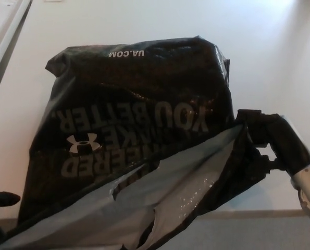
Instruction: A plastic bag is kept infront of the robot in the middle of the desk and the robot uses both its hands to grab it from the top and lifts it up and then releases it.
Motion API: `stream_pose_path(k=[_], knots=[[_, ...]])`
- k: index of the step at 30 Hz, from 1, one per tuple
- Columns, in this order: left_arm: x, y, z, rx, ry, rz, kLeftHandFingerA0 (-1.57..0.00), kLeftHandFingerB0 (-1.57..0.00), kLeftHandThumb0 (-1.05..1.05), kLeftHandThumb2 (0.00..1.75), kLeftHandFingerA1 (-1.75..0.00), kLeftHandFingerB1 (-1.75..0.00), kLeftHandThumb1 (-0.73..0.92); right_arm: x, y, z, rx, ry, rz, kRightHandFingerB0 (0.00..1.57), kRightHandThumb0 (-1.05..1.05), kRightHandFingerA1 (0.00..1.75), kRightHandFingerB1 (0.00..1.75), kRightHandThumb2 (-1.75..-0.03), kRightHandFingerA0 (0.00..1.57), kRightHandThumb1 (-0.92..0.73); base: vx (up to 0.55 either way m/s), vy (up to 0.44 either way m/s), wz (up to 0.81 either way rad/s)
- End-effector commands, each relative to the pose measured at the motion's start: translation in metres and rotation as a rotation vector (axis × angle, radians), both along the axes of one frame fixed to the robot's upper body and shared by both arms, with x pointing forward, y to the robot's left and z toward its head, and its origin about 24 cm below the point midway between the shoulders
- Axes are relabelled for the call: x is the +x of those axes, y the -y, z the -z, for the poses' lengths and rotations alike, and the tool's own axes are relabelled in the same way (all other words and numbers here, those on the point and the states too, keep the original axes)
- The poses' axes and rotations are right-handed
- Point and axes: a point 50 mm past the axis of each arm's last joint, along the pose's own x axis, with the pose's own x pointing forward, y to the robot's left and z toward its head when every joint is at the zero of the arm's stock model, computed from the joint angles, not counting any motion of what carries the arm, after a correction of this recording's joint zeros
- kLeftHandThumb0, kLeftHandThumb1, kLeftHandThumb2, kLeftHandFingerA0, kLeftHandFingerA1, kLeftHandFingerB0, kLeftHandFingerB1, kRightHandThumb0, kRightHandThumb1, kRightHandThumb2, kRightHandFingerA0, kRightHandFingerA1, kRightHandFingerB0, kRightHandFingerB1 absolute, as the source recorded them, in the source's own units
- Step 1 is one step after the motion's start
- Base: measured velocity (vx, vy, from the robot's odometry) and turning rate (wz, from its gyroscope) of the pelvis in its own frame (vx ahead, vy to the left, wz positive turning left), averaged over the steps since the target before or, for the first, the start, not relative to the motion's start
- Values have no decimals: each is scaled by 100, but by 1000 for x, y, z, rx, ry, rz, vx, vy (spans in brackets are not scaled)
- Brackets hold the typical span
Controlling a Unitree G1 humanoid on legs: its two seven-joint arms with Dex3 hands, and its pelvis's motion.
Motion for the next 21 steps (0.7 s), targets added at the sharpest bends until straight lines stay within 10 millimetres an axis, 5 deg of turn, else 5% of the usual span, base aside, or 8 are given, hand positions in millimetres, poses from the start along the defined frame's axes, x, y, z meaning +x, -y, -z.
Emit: stream_pose_path(k=[1,21], knots=[[-8,-8,10,132,85,49,0,-2,-45,79,-12,-38,51,-3,3,5,30,-11,32,96,-33,143,132,-82,115,-48,0,0,0],[-25,-16,21,179,95,119,0,-2,-39,77,-9,-33,50,-3,0,9,29,-17,27,97,-36,143,133,-82,116,-48,0,0,0]])
